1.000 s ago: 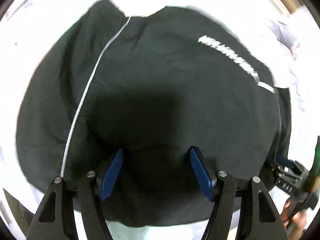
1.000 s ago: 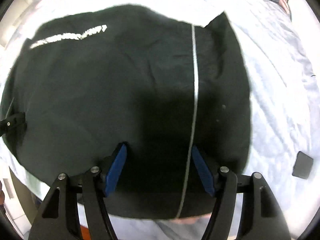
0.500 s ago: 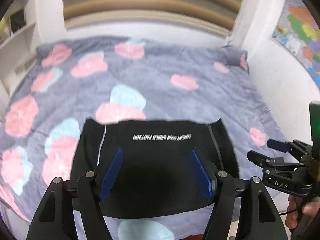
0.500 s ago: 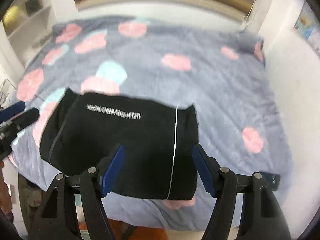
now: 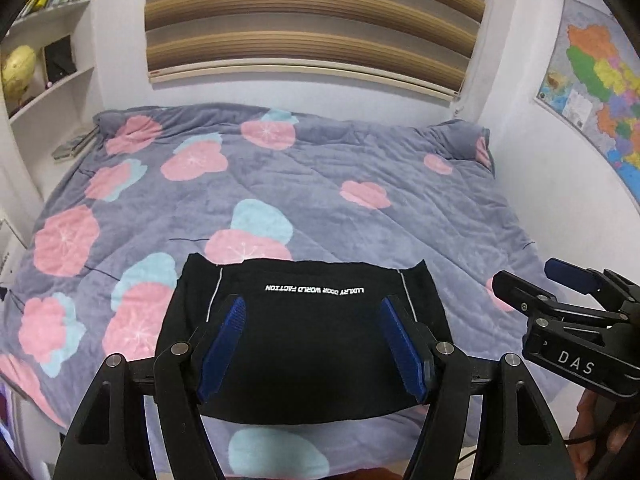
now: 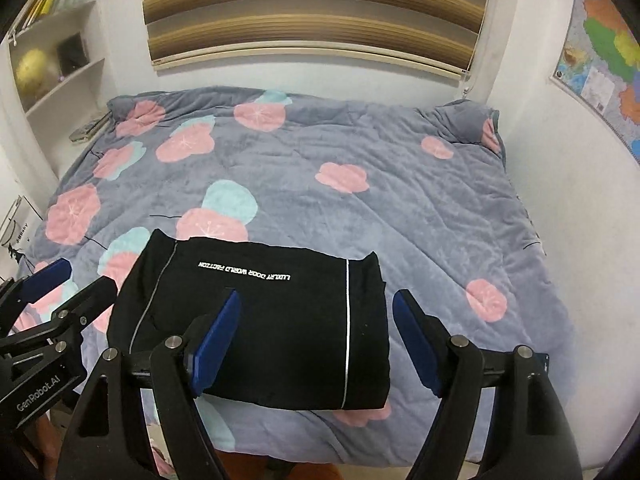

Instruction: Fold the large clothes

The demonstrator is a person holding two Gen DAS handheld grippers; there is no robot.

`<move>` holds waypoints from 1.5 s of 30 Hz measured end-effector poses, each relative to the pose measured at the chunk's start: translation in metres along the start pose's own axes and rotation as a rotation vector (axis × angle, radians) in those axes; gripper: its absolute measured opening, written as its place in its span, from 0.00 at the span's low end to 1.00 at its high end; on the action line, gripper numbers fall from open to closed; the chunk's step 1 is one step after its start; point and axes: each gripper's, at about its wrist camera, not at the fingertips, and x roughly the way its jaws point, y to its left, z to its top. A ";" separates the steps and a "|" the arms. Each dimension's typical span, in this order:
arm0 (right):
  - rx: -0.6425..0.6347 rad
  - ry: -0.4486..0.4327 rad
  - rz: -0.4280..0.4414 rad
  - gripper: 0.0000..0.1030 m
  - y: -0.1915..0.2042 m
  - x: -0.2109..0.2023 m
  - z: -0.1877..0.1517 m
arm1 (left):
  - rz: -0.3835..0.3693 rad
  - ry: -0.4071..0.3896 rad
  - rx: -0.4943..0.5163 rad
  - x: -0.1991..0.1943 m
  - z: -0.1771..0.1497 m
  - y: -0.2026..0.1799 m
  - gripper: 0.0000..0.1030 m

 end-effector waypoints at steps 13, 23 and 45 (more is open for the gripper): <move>0.017 0.040 0.028 0.77 0.000 0.014 -0.008 | 0.070 0.025 -0.025 0.007 -0.010 -0.001 0.70; -0.014 0.065 0.053 0.77 0.010 0.026 -0.009 | 0.084 0.057 -0.054 0.015 -0.019 0.008 0.70; -0.010 0.111 0.057 0.77 0.010 0.046 -0.007 | 0.112 0.076 -0.026 0.035 -0.016 0.015 0.70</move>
